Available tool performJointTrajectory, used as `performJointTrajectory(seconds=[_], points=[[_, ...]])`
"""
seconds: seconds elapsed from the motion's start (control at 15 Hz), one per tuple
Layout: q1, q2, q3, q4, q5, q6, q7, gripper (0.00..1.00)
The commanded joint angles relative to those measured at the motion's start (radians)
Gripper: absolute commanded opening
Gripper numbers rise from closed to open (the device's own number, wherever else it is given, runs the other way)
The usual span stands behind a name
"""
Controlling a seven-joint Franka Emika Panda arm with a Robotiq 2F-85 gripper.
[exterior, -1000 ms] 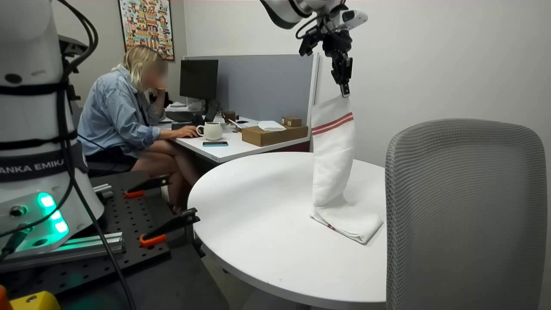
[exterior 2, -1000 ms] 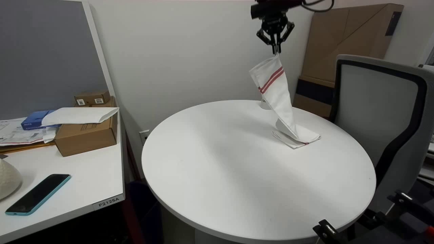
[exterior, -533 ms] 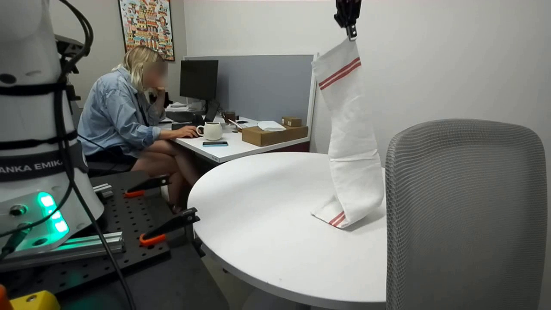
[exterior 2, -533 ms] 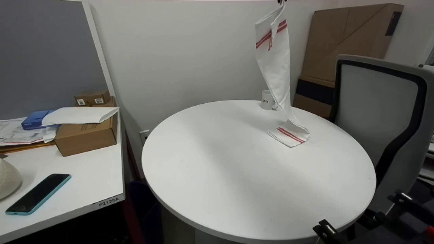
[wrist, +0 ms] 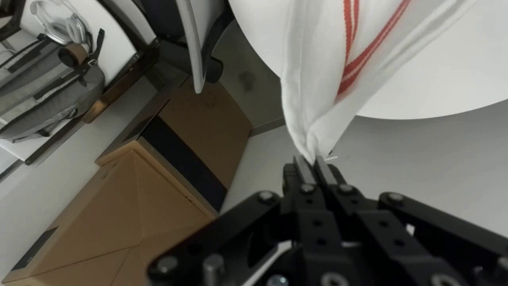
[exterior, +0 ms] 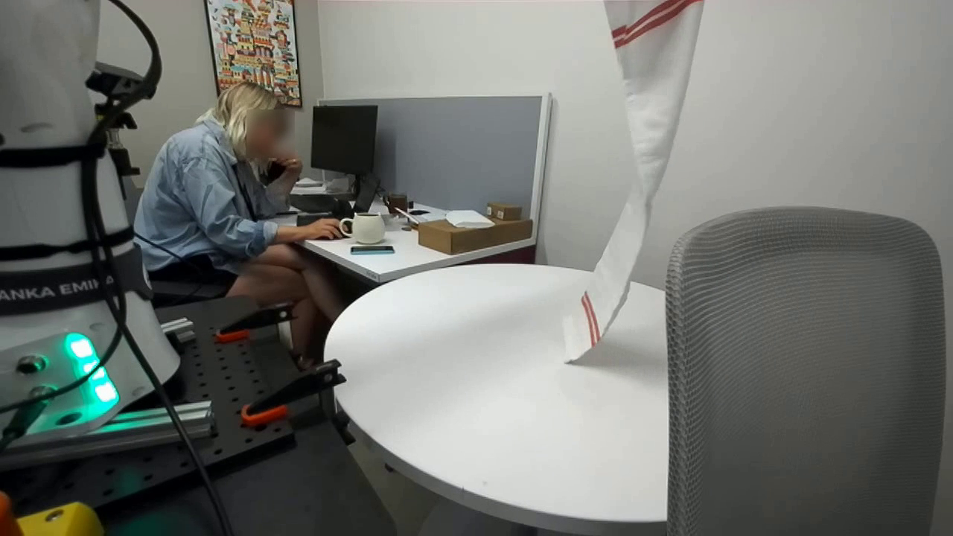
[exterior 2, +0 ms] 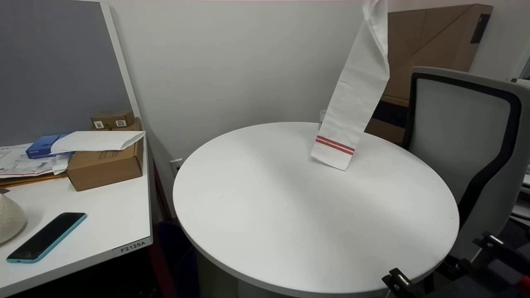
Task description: Put the tea towel on the back of the chair
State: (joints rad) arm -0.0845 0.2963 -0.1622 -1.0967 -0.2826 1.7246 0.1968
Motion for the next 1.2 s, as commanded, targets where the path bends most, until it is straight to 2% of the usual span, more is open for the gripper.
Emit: performJointTrajectory(seconds=[0.0, 0.33, 0.6, 0.73, 1.13], points=[[-0.086, 0.093, -0.015, 0.23, 0.08, -0.084, -0.086, 0.01], [-0.197, 0.174, -0.039, 0.455, 0.154, -0.209, -0.032, 0.01], [-0.244, 0.193, -0.043, 0.541, 0.195, -0.272, 0.046, 0.01], [-0.253, 0.207, -0.044, 0.588, 0.207, -0.309, 0.115, 0.01], [-0.267, 0.239, -0.034, 0.697, 0.292, -0.46, 0.446, 0.01]])
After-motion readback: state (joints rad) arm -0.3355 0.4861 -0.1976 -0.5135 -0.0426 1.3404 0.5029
